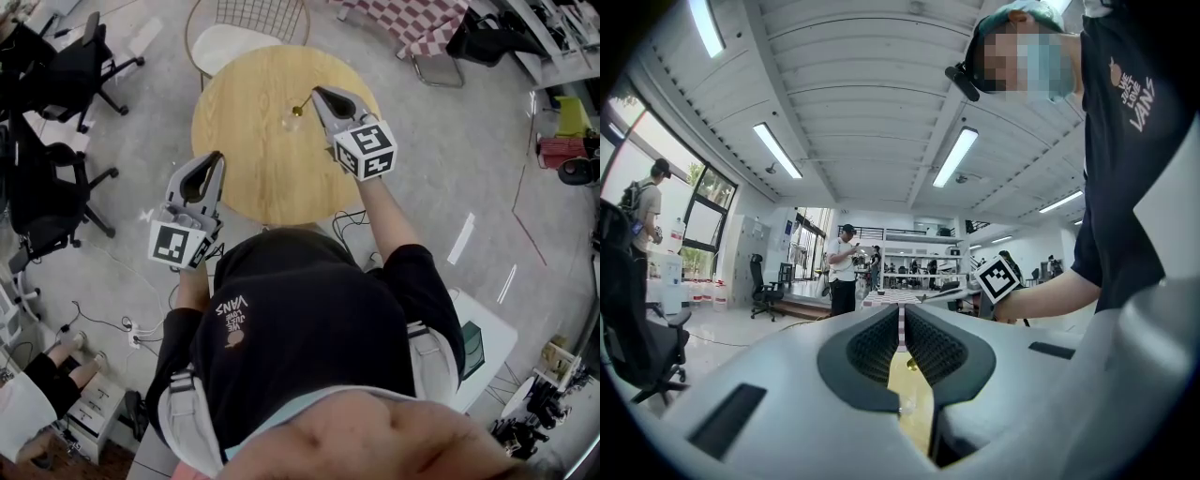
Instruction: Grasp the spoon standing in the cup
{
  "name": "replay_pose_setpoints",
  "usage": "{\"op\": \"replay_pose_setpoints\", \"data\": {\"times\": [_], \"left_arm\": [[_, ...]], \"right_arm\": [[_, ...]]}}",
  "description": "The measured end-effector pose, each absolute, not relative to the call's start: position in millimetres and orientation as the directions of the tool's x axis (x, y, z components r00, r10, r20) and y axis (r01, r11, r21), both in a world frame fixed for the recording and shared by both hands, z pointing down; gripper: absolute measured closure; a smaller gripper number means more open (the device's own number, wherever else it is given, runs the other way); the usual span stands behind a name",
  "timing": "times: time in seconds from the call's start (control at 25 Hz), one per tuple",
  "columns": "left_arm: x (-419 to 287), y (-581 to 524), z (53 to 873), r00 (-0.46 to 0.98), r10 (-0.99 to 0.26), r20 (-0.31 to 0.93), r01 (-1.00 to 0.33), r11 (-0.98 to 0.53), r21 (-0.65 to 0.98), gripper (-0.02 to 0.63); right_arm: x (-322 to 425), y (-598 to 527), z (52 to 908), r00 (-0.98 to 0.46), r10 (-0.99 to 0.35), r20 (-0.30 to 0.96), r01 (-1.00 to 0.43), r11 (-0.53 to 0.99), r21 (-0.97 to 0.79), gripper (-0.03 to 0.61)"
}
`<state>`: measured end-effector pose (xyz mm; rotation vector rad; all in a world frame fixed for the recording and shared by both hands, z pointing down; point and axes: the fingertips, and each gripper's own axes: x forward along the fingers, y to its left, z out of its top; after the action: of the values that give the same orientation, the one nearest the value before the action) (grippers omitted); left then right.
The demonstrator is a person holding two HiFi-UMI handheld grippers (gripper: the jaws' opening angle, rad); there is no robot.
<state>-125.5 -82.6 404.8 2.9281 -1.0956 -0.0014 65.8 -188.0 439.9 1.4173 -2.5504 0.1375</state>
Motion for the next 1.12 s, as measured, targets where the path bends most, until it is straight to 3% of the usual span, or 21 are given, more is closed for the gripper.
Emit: {"op": "replay_pose_setpoints", "data": {"times": [1.12], "left_arm": [[-124,-79,397,0.798,-0.603,-0.015,-0.603,-0.798,-0.005,0.591]], "right_arm": [[74,-131,416,-0.456,-0.873,0.173,-0.888,0.458,-0.035,0.577]]}}
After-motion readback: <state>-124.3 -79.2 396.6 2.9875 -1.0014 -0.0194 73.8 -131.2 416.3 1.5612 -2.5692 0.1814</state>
